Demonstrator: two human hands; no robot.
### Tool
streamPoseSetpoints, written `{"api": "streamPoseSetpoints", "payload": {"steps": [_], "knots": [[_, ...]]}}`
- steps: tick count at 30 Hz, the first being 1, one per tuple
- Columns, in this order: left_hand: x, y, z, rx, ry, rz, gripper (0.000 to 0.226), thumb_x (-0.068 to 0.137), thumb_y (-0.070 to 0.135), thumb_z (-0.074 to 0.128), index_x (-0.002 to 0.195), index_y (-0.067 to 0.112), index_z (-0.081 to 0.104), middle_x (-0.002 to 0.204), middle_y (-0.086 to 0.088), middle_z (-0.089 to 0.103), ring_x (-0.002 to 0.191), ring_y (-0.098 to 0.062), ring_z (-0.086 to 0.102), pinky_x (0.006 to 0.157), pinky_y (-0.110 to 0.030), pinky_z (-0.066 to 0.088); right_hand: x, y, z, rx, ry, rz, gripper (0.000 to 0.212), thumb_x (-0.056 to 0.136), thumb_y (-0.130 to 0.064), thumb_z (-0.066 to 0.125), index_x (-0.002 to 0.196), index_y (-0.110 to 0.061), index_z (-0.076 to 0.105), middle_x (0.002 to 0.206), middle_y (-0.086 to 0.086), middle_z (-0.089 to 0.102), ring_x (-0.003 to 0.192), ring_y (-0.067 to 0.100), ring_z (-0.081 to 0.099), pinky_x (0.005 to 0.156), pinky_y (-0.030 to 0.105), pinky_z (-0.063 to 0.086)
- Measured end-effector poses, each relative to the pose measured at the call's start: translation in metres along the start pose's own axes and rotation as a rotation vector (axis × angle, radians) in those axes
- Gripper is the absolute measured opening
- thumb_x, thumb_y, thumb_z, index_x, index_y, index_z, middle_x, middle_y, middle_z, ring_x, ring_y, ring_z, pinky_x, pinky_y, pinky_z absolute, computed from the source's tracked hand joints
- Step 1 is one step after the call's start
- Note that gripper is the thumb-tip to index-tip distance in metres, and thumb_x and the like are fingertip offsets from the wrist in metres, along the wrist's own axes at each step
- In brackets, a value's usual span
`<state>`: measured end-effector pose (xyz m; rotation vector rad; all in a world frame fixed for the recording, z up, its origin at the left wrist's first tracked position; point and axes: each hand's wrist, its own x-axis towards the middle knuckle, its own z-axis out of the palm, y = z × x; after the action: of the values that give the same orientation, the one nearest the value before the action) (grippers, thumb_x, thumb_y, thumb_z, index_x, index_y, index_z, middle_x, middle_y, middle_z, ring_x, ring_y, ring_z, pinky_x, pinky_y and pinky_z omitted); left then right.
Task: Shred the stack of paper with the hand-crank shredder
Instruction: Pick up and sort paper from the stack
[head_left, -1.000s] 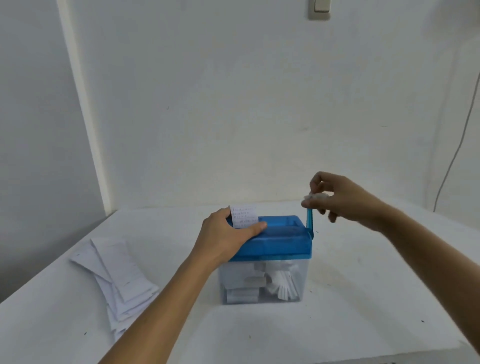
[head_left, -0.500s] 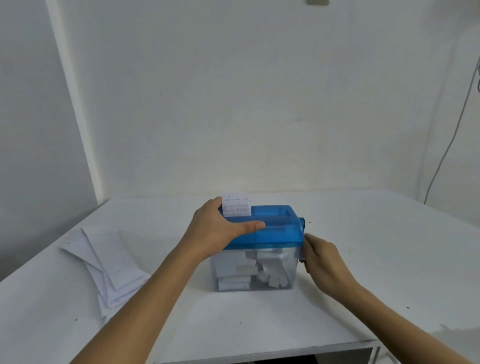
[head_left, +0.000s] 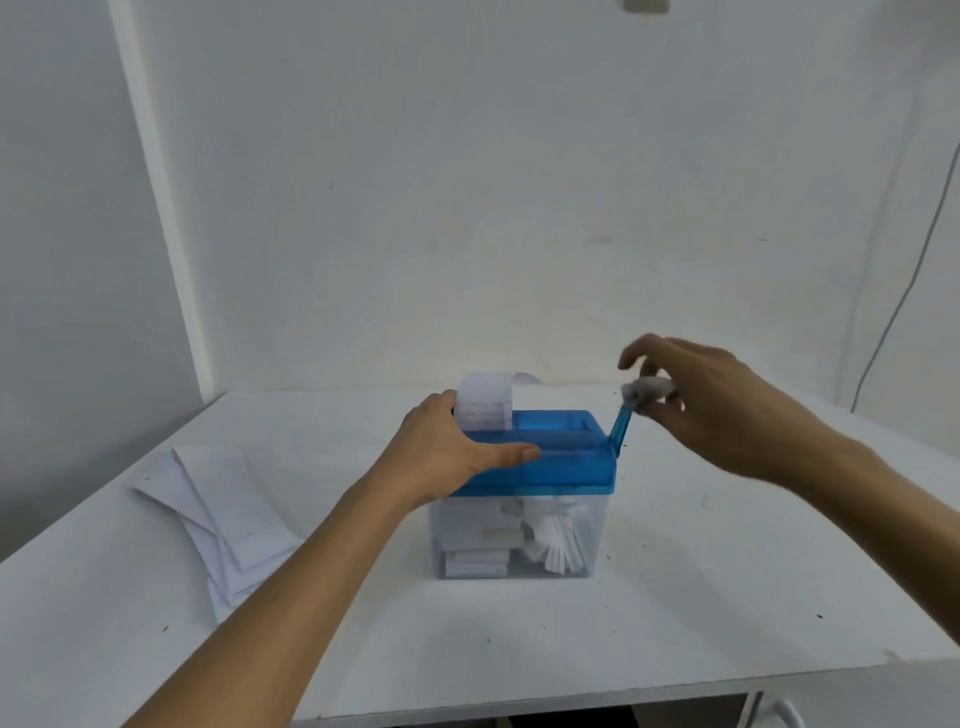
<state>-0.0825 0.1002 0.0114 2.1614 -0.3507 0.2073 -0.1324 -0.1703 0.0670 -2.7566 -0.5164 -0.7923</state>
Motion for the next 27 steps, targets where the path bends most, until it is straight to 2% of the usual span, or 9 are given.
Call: {"api": "streamPoseSetpoints", "payload": {"steps": [3, 8, 11, 14, 16, 18, 20, 24, 27], "knots": [[0.001, -0.003, 0.000, 0.019, 0.017, 0.005, 0.114, 0.037, 0.090, 0.075, 0.131, 0.029, 0.054, 0.123, 0.011, 0.060, 0.109, -0.011, 0.059, 0.085, -0.028, 0.054, 0.018, 0.008, 0.013, -0.088, 0.045, -0.013, 0.010, 0.099, -0.035, 0.060, 0.107, -0.029, 0.057, 0.102, -0.008, 0.061, 0.080, 0.017, 0.060, 0.071, 0.036, 0.055], [0.002, -0.006, 0.000, 0.028, 0.028, -0.006, 0.104, 0.040, 0.086, 0.078, 0.125, 0.030, 0.055, 0.118, 0.013, 0.060, 0.105, -0.009, 0.059, 0.089, -0.034, 0.056, 0.030, 0.022, 0.056, -0.115, 0.041, 0.051, 0.021, 0.105, -0.026, 0.049, 0.118, -0.023, 0.065, 0.105, -0.001, 0.066, 0.085, 0.023, 0.063, 0.076, 0.040, 0.055], [0.001, -0.005, 0.001, 0.001, 0.035, -0.015, 0.094, 0.049, 0.078, 0.083, 0.124, 0.029, 0.053, 0.117, 0.013, 0.059, 0.103, -0.007, 0.058, 0.081, -0.027, 0.054, 0.022, 0.023, 0.083, -0.133, -0.044, 0.067, 0.025, 0.103, -0.016, 0.048, 0.124, -0.023, 0.059, 0.109, 0.000, 0.063, 0.093, 0.022, 0.063, 0.081, 0.036, 0.055], [0.000, -0.003, 0.001, -0.004, 0.042, -0.010, 0.085, 0.054, 0.073, 0.085, 0.120, 0.029, 0.052, 0.116, 0.012, 0.058, 0.102, -0.007, 0.058, 0.073, -0.022, 0.050, 0.001, 0.019, 0.108, -0.118, -0.139, 0.077, 0.034, 0.101, -0.018, 0.054, 0.134, -0.024, 0.052, 0.121, -0.004, 0.058, 0.104, 0.014, 0.056, 0.093, 0.027, 0.050], [-0.001, -0.002, 0.001, -0.019, 0.044, -0.007, 0.082, 0.056, 0.071, 0.086, 0.118, 0.029, 0.052, 0.115, 0.013, 0.059, 0.100, -0.005, 0.058, 0.070, -0.020, 0.049, -0.016, 0.012, 0.122, -0.152, -0.203, 0.081, 0.031, 0.100, -0.022, 0.052, 0.131, -0.026, 0.051, 0.126, -0.006, 0.054, 0.105, 0.011, 0.052, 0.094, 0.023, 0.048], [-0.002, -0.001, 0.001, -0.038, 0.037, -0.005, 0.080, 0.056, 0.069, 0.086, 0.117, 0.030, 0.052, 0.115, 0.014, 0.060, 0.099, -0.003, 0.059, 0.070, -0.018, 0.049, -0.032, 0.001, 0.129, -0.054, -0.265, 0.194, 0.043, 0.096, -0.018, 0.053, 0.137, -0.027, 0.043, 0.131, -0.006, 0.050, 0.105, 0.011, 0.055, 0.091, 0.025, 0.051], [-0.002, 0.000, 0.002, -0.054, 0.029, -0.004, 0.086, 0.054, 0.071, 0.085, 0.122, 0.029, 0.053, 0.118, 0.015, 0.061, 0.101, -0.004, 0.060, 0.070, -0.015, 0.048, -0.046, -0.007, 0.124, -0.012, -0.288, 0.240, 0.042, 0.096, -0.017, 0.052, 0.135, -0.026, 0.042, 0.131, -0.007, 0.053, 0.102, 0.012, 0.059, 0.086, 0.023, 0.051], [-0.002, 0.002, 0.002, -0.062, 0.006, 0.001, 0.101, 0.051, 0.074, 0.081, 0.134, 0.027, 0.049, 0.126, 0.014, 0.056, 0.108, -0.009, 0.056, 0.065, -0.009, 0.044, -0.059, -0.020, 0.082, -0.174, -0.406, 0.217, 0.027, 0.099, -0.038, 0.054, 0.124, -0.029, 0.053, 0.121, -0.012, 0.063, 0.100, 0.009, 0.062, 0.084, 0.022, 0.050], [-0.002, 0.002, 0.001, -0.058, 0.003, 0.000, 0.100, 0.057, 0.070, 0.085, 0.138, 0.025, 0.048, 0.125, 0.015, 0.055, 0.109, -0.009, 0.055, 0.067, -0.008, 0.042, -0.053, -0.036, 0.033, -0.305, -0.486, 0.175, 0.018, 0.098, -0.042, 0.053, 0.115, -0.036, 0.056, 0.112, -0.013, 0.061, 0.098, 0.009, 0.061, 0.085, 0.024, 0.048]]}}
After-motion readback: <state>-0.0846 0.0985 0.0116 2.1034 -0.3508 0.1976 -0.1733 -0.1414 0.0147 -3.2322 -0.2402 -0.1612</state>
